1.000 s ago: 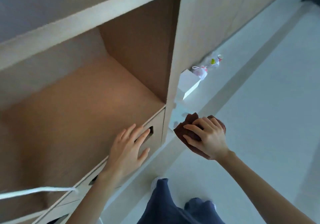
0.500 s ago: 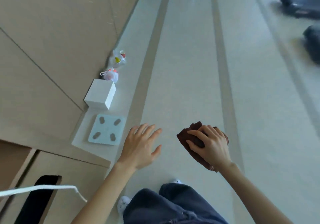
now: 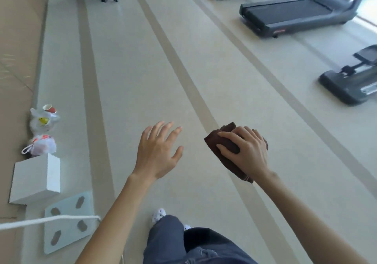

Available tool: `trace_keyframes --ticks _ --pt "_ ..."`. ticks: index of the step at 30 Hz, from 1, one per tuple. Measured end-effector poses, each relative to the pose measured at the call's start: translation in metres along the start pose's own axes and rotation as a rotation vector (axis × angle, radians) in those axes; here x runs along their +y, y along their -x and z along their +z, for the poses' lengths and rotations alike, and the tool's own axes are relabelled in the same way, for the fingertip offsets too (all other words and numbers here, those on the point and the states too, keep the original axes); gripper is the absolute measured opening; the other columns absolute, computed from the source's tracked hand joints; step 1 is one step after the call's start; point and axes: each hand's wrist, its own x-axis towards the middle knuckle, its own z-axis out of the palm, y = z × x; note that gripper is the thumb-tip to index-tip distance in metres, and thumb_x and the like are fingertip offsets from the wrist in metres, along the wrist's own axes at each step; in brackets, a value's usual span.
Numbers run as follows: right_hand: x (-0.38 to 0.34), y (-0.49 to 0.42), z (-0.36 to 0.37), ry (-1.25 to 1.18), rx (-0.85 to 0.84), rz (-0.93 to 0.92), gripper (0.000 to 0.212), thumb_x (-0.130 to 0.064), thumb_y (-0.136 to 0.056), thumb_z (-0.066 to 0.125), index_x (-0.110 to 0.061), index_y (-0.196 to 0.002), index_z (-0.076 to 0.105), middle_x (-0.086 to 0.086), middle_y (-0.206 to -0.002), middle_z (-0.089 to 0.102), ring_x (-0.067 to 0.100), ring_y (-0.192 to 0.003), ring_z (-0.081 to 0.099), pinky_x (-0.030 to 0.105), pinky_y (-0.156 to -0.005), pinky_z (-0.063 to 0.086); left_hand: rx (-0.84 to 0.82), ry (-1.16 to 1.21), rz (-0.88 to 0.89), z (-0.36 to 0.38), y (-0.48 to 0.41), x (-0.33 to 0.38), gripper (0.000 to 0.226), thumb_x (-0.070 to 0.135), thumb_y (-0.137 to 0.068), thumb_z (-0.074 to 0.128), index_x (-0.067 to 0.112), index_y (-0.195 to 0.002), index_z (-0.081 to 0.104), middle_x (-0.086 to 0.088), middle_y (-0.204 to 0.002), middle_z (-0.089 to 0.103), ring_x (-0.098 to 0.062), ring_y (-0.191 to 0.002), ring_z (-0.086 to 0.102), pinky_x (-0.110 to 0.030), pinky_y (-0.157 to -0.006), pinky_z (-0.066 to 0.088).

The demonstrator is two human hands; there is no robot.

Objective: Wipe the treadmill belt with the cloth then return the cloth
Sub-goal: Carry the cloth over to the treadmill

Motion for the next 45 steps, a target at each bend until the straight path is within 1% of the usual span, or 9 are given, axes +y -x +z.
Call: trace_keyframes --ticks 4,8,14,19,26,30,36,42,45 --pt "0.025 -0.001 -0.001 0.008 0.015 0.126 0.026 -0.042 -0.081 0.06 -0.024 -0.094 0.074 -0.003 -0.077 0.059 0.021 -0.07 0.058 0.033 -0.064 0.045 -0.043 -0.009 0.081 0.012 -0.042 0.012 0.053 0.045 -0.086 0.034 0.019 -0.127 0.055 -0.007 -0.131 0.055 -0.029 -0.125 0.045 -0.048 -0.101 0.036" --pt "0.053 -0.015 0.008 0.036 0.019 0.199 0.027 -0.042 -0.081 0.06 -0.024 -0.095 0.074 -0.003 -0.077 0.059 0.021 -0.07 0.058 0.034 -0.065 0.047 -0.095 -0.014 0.133 0.026 -0.089 0.013 0.056 0.046 -0.086 0.031 0.02 -0.13 0.053 -0.007 -0.134 0.053 -0.029 -0.127 0.044 -0.048 -0.103 0.035" --pt "0.101 -0.081 0.02 0.09 0.052 0.271 0.022 -0.036 -0.078 0.069 -0.023 -0.095 0.074 -0.002 -0.078 0.06 0.022 -0.073 0.059 0.035 -0.067 0.047 -0.096 -0.013 0.217 0.035 -0.188 0.006 0.058 0.049 -0.086 0.029 0.024 -0.134 0.049 -0.008 -0.137 0.05 -0.03 -0.129 0.041 -0.048 -0.105 0.031" --pt "0.147 -0.15 0.028 0.141 0.111 0.324 0.022 -0.034 -0.077 0.07 -0.023 -0.095 0.075 -0.001 -0.077 0.061 0.022 -0.072 0.059 0.034 -0.067 0.045 -0.08 0.006 0.291 0.034 -0.287 0.001 0.059 0.049 -0.086 0.028 0.024 -0.137 0.045 -0.007 -0.141 0.046 -0.029 -0.131 0.038 -0.047 -0.107 0.029" --pt "0.214 -0.206 0.035 0.184 0.175 0.42 0.027 -0.042 -0.081 0.063 -0.025 -0.1 0.073 -0.002 -0.081 0.06 0.019 -0.078 0.057 0.033 -0.072 0.041 -0.073 0.007 0.437 0.044 -0.395 0.012 0.057 0.047 -0.086 0.03 0.024 -0.137 0.045 -0.006 -0.142 0.045 -0.028 -0.131 0.038 -0.046 -0.107 0.028" --pt "0.254 -0.215 0.046 0.207 0.166 0.456 0.03 -0.044 -0.082 0.058 -0.025 -0.1 0.072 -0.002 -0.081 0.06 0.02 -0.078 0.058 0.033 -0.072 0.042 -0.065 0.036 0.498 0.06 -0.437 0.028 0.053 0.043 -0.087 0.035 0.022 -0.134 0.048 -0.006 -0.138 0.048 -0.027 -0.128 0.042 -0.043 -0.103 0.032" --pt "0.333 -0.239 0.061 0.198 0.132 0.489 0.03 -0.045 -0.082 0.058 -0.024 -0.1 0.072 -0.003 -0.081 0.06 0.021 -0.077 0.058 0.033 -0.07 0.042 -0.136 0.015 0.506 0.093 -0.505 0.063 0.054 0.044 -0.087 0.033 0.022 -0.134 0.049 -0.006 -0.138 0.049 -0.028 -0.128 0.043 -0.044 -0.104 0.033" --pt "0.434 -0.294 0.048 0.154 0.122 0.512 0.029 -0.044 -0.081 0.059 -0.026 -0.099 0.072 -0.003 -0.08 0.059 0.021 -0.077 0.058 0.034 -0.072 0.044 -0.147 0.011 0.483 0.11 -0.598 0.119 0.055 0.045 -0.086 0.033 0.021 -0.133 0.05 -0.007 -0.137 0.05 -0.03 -0.128 0.043 -0.046 -0.103 0.034" --pt "0.484 -0.325 0.035 0.148 0.108 0.485 0.028 -0.044 -0.081 0.06 -0.027 -0.099 0.072 -0.004 -0.08 0.058 0.02 -0.077 0.058 0.032 -0.072 0.042 -0.123 0.031 0.443 0.116 -0.646 0.152 0.056 0.046 -0.086 0.032 0.022 -0.133 0.05 -0.006 -0.138 0.049 -0.029 -0.129 0.041 -0.045 -0.103 0.033"
